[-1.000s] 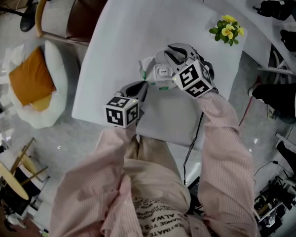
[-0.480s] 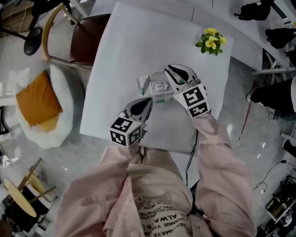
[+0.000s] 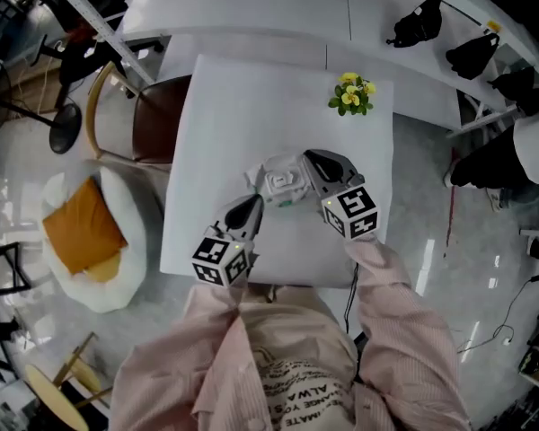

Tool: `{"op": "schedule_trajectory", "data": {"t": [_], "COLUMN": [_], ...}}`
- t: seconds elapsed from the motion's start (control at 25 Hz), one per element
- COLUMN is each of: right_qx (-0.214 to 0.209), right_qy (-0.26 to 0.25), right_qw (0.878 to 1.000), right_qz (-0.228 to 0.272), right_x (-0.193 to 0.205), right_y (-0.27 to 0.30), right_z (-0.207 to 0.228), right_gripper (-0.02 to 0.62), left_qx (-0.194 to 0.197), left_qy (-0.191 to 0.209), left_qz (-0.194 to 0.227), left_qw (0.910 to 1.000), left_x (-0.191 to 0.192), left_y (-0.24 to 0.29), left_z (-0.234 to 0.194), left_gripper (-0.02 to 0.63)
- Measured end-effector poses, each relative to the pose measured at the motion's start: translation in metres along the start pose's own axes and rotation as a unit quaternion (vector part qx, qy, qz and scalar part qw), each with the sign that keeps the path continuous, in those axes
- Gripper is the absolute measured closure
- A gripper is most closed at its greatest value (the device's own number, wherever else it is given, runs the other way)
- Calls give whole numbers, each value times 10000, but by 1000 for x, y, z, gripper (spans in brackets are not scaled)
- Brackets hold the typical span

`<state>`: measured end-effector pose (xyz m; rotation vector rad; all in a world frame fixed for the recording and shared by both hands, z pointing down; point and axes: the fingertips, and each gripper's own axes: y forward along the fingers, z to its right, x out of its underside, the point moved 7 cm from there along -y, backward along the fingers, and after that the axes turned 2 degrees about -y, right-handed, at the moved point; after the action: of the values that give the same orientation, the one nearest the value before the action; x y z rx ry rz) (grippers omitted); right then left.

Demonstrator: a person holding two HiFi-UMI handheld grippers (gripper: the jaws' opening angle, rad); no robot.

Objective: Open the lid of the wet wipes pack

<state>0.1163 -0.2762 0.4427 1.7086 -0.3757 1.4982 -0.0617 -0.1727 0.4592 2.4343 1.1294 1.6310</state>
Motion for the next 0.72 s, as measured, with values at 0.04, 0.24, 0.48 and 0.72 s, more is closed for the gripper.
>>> {"op": "schedule_trajectory", "data": {"t": [0.04, 0.24, 0.48, 0.72], "right_qx": [46, 243, 352, 590], "right_qy": [45, 315, 642, 840], "right_qw": [10000, 9986, 9948, 9882], "right_qz": [59, 355, 709, 1140], "right_x": [-3, -15, -28, -43], "right_y": [-6, -38, -68, -95], "right_z": [0, -4, -14, -15], "right_gripper": [588, 594, 595, 595], "left_qx": [1, 31, 67, 63], "left_qy": [50, 354, 590, 793], "left_qz": [64, 345, 595, 911], "left_qw": [10000, 9988, 9965, 9927], "left_x": [-5, -31, -54, -75], "left_y": [-2, -17, -30, -44], "left_z": [0, 5, 16, 24], "left_gripper": [606, 606, 606, 606]}}
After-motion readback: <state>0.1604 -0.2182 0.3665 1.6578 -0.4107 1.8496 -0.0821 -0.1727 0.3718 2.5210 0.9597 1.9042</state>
